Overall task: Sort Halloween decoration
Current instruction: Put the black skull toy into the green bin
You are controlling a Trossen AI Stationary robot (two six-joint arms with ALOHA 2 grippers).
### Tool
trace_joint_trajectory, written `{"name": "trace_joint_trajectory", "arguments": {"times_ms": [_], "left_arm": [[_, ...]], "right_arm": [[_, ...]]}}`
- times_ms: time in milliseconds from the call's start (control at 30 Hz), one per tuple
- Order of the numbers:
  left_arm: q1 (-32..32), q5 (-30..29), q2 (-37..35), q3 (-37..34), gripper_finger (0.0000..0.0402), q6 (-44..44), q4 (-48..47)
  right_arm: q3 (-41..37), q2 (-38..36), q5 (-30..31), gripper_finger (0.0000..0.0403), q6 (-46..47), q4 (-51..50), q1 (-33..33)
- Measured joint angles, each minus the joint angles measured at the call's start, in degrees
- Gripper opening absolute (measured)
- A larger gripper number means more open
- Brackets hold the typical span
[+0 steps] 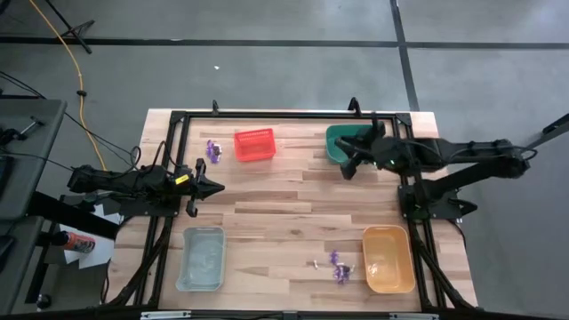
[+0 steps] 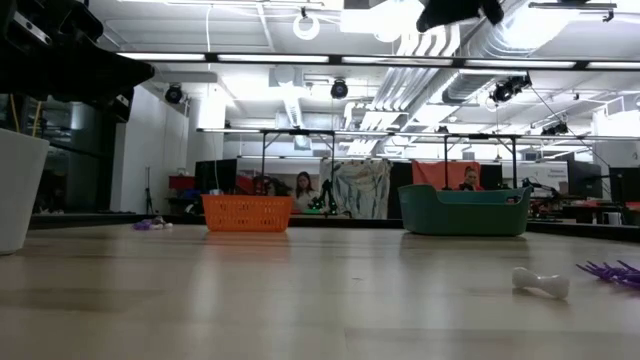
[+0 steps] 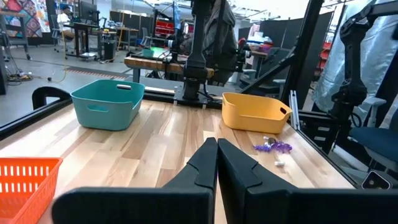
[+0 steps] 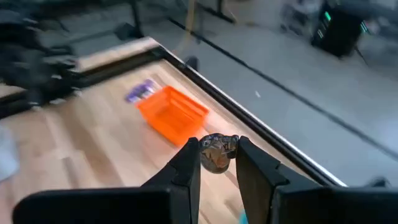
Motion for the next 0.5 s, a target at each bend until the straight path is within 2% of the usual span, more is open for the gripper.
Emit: {"name": "trace_joint_trajectory", "arguments": {"times_ms": [100, 167, 300, 367, 500], "left_arm": [[0.02, -0.01, -0.02, -0.01, 0.0000, 0.00, 0.02], [0.02, 0.01, 0.00, -0.02, 0.0000, -0.01, -0.03], [0.00, 0.01, 0.00, 0.00, 0.0000, 0.02, -0.01], [0.00, 0.01, -0.01, -0.02, 0.0000, 0.02, -0.01], [0.00, 0.01, -0.01, -0.01, 0.0000, 0.01, -0.01]], "right_arm": [[-0.71, 0.35, -7.35, 0.0071, 1.80, -5.52, -7.91], [-2.51, 0.61, -13.63, 0.0071, -0.44, -6.81, -13.78], [-10.00, 0.61, -24.08, 0.0071, -4.48, -2.40, -24.77], [-14.92, 0.66, -27.16, 0.0071, -4.81, 0.93, -29.33], [-22.68, 2.11, -27.93, 0.0071, 1.08, 5.32, -36.33]]}}
